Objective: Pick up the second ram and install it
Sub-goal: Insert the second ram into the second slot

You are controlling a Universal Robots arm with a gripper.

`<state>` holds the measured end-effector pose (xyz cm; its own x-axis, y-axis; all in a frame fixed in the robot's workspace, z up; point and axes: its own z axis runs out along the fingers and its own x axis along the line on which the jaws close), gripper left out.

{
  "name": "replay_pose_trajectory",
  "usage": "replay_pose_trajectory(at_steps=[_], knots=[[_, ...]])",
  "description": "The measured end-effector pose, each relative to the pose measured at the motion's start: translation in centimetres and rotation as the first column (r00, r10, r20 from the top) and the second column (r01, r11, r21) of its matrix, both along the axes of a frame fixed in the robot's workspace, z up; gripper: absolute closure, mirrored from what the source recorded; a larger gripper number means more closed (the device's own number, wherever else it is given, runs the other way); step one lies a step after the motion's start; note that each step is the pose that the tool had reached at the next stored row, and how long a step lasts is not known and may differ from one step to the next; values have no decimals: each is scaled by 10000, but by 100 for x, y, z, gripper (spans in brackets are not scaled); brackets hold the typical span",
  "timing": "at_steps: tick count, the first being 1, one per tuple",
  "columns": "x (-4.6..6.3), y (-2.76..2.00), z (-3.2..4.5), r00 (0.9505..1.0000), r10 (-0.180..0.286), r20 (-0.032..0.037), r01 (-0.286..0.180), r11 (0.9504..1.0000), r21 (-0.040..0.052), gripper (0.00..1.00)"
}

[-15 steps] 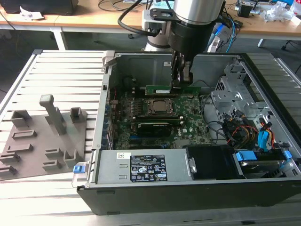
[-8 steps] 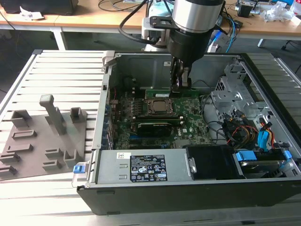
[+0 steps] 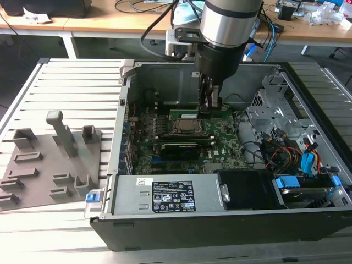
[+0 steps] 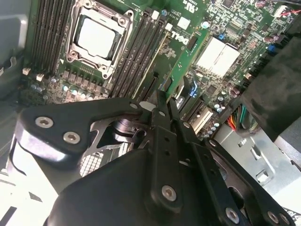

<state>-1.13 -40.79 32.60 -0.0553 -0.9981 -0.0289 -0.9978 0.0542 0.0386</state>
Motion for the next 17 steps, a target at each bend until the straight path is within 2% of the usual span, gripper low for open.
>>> replay_pose_trajectory(at_steps=[2, 5, 13, 16, 17], knots=[[0, 0, -41, 10000, 0, 1, 0, 10000, 1, 86], [0, 0, -145, 10000, 0, 0, 0, 10000, 0, 86], [0, 1, -252, 10000, -1, 0, 1, 10000, 0, 86], [-3, 40, -267, 10000, 0, 0, 0, 10000, 0, 86], [-4, 99, -274, 10000, -1, 0, 1, 10000, 1, 86]])
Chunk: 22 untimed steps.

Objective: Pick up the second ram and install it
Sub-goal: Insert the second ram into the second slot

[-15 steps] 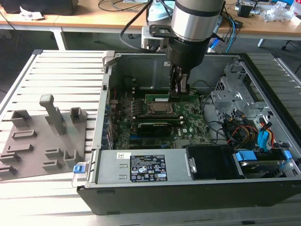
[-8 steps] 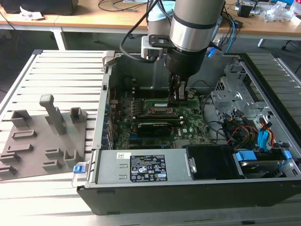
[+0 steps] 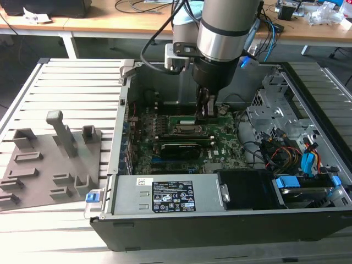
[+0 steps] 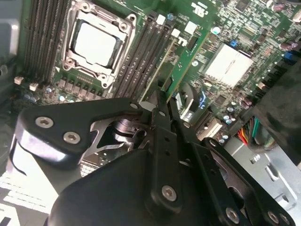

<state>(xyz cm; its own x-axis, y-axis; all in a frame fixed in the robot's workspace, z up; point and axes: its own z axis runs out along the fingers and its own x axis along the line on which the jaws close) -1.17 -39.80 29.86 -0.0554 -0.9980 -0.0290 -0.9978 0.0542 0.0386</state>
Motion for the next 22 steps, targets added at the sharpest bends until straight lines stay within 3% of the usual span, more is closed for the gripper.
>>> replay_pose_trajectory(at_steps=[3, 6, 22], knots=[[0, 141, -4, 10000, 1, 0, -1, 10000, 0, 86], [0, 194, -8, 10000, 0, -1, 0, 10000, -1, 86], [0, 196, -121, 10000, 0, 0, 0, 10000, -1, 86]])
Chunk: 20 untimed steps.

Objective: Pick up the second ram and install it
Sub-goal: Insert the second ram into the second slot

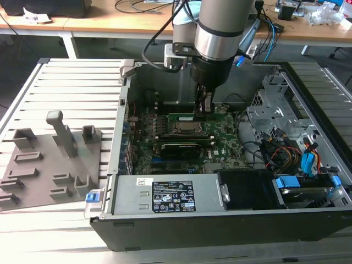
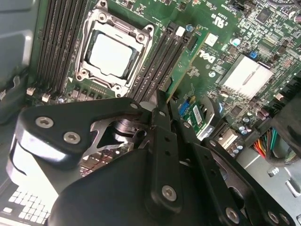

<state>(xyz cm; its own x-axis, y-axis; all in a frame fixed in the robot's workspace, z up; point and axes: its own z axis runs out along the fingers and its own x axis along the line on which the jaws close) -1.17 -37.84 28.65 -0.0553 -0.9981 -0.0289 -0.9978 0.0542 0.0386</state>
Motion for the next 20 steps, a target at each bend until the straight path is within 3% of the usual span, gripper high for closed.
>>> replay_pose_trajectory(at_steps=[20], knots=[[-27, 0, -247, 10000, 0, 0, 0, 10000, 0, 86]])
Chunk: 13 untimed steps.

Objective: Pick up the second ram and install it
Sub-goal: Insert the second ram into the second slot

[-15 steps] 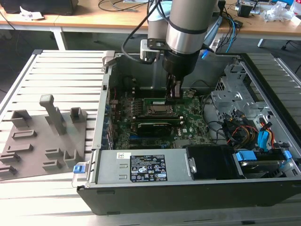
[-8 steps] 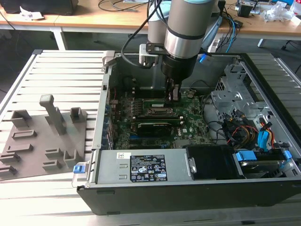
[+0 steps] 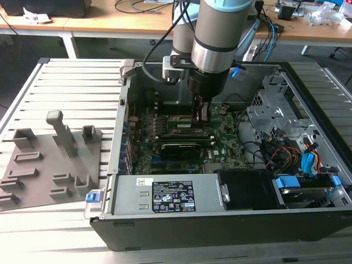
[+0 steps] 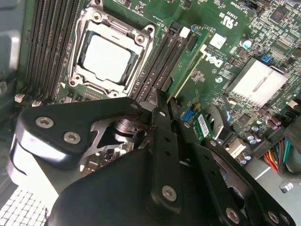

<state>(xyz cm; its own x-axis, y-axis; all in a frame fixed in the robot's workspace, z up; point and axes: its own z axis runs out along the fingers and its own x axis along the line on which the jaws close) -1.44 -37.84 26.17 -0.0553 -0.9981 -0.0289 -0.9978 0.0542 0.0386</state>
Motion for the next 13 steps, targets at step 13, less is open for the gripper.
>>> replay_pose_trajectory(at_steps=[13], knots=[[-106, 0, -160, 10000, -1, 0, 1, 10000, 0, 86]])
